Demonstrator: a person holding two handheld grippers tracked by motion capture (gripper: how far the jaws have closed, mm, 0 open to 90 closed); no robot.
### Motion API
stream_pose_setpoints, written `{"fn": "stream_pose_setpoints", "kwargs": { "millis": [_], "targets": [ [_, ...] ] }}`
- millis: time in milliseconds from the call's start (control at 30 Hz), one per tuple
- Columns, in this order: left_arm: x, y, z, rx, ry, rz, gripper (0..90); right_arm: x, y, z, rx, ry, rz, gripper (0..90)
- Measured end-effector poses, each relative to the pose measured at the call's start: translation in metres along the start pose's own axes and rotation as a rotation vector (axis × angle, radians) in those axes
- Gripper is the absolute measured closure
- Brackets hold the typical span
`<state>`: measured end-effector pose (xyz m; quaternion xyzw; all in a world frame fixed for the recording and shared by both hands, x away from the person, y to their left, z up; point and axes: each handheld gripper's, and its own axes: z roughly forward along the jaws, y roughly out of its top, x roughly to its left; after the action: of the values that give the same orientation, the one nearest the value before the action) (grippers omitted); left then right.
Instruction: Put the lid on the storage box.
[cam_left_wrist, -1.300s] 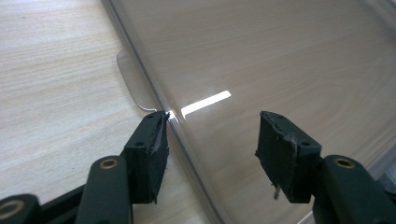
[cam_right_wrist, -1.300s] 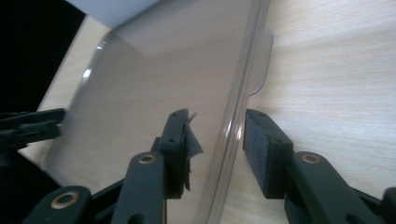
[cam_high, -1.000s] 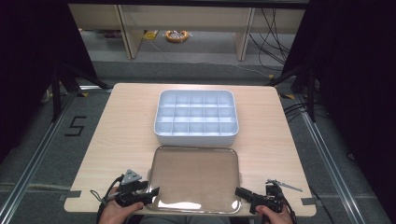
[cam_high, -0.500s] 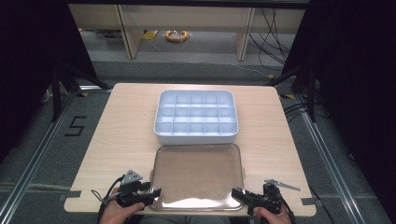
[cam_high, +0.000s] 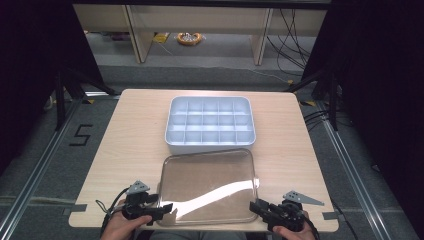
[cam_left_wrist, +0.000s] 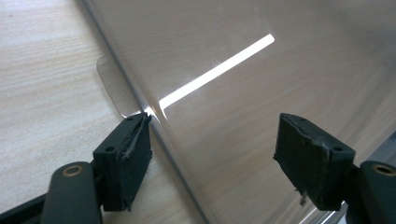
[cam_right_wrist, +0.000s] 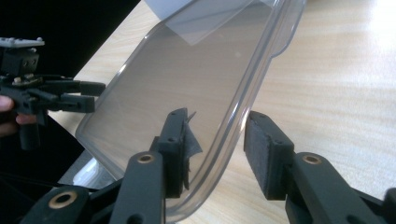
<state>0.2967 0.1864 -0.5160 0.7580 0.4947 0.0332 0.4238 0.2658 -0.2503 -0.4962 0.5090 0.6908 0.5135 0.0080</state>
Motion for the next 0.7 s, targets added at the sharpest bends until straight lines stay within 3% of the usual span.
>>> {"fn": "stream_pose_setpoints", "kwargs": {
  "millis": [100,167,233,267,300,333,433,467,533,567,633,667,700],
  "targets": [
    [0.002,0.001,0.0,-0.003,0.005,-0.009,26.5,0.008,0.002,-0.004,0.01,-0.003,-0.018,62.0],
    [0.002,0.001,-0.001,0.004,0.005,-0.006,26.8,0.006,0.003,-0.003,-0.005,0.006,-0.044,62.3],
    [0.005,0.002,-0.001,-0.003,0.004,-0.013,32.8,0.004,0.003,-0.005,-0.012,0.027,-0.043,62.5],
    [0.007,0.002,-0.002,-0.004,-0.007,-0.031,32.8,0.004,0.003,-0.005,-0.012,0.027,-0.043,62.5],
    [0.01,0.002,-0.003,-0.011,-0.026,-0.087,32.8,0.002,0.002,-0.003,-0.021,0.02,-0.061,62.5],
    [0.012,0.003,-0.003,-0.015,-0.033,-0.102,32.7,0.002,0.002,-0.003,-0.017,0.016,-0.066,62.4],
    [0.013,0.003,-0.003,-0.013,-0.034,-0.093,32.6,0.007,0.004,-0.005,-0.021,0.025,-0.091,62.3],
    [0.013,0.003,-0.003,-0.011,-0.035,-0.09,32.6,0.01,0.004,-0.006,-0.016,0.025,-0.063,62.3],
    [0.013,0.003,-0.003,-0.009,-0.039,-0.091,32.1,0.011,0.004,-0.007,-0.007,0.016,-0.058,62.3],
    [0.014,0.004,-0.003,-0.017,-0.04,-0.116,32.3,0.009,0.004,-0.006,-0.019,0.024,-0.086,62.2],
    [0.015,0.004,-0.003,-0.015,-0.036,-0.12,32.8,0.01,0.003,-0.005,-0.022,0.035,-0.073,62.2],
    [0.015,0.004,-0.003,-0.017,-0.032,-0.118,33.0,0.007,0.003,-0.005,-0.032,0.038,-0.12,62.1],
    [0.015,0.004,-0.003,-0.024,-0.03,-0.135,33.8,0.009,0.003,-0.005,-0.028,0.034,-0.12,62.1]
  ]
}}
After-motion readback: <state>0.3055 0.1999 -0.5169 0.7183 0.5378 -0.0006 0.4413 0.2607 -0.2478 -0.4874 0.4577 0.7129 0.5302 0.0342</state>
